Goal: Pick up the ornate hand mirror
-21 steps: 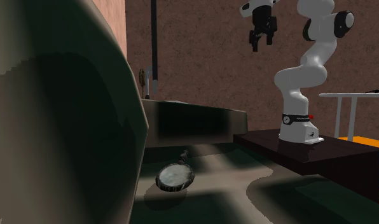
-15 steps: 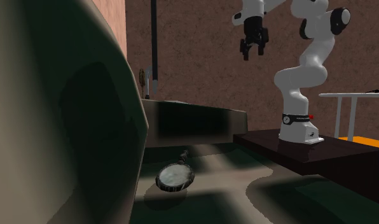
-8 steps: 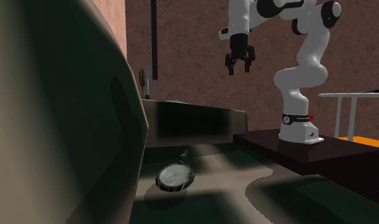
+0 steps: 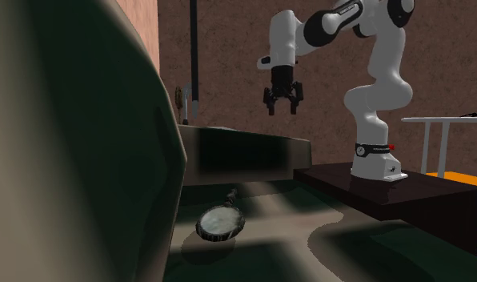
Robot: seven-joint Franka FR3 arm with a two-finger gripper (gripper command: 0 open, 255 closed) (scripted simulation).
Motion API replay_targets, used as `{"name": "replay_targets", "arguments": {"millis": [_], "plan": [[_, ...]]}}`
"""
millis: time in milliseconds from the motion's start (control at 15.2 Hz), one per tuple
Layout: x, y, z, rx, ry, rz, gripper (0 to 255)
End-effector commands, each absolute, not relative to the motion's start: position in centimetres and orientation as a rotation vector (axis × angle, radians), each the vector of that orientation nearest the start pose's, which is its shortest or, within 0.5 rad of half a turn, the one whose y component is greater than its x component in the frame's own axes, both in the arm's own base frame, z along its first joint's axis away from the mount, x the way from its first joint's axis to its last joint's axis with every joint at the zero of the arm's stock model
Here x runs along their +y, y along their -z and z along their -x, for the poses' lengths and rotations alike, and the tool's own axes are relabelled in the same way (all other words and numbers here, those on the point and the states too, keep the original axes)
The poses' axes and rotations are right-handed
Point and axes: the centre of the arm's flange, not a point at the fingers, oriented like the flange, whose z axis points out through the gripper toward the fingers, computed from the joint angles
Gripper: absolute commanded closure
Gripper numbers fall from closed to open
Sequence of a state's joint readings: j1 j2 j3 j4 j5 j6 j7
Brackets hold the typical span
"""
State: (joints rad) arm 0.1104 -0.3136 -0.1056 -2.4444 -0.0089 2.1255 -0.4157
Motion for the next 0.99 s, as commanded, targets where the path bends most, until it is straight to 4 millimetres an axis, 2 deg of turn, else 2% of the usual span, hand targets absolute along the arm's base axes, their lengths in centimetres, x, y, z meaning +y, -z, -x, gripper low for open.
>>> {"name": "replay_targets", "arguments": {"millis": [0,462,924], "plan": [[0.0,-39.7,-45.7,-0.752,0.004,3.027,0],[0.8,-33.0,-51.9,-1.037,0.019,2.95,0],[2.7,-26.4,-57.9,-1.313,0.033,2.847,0]]}}
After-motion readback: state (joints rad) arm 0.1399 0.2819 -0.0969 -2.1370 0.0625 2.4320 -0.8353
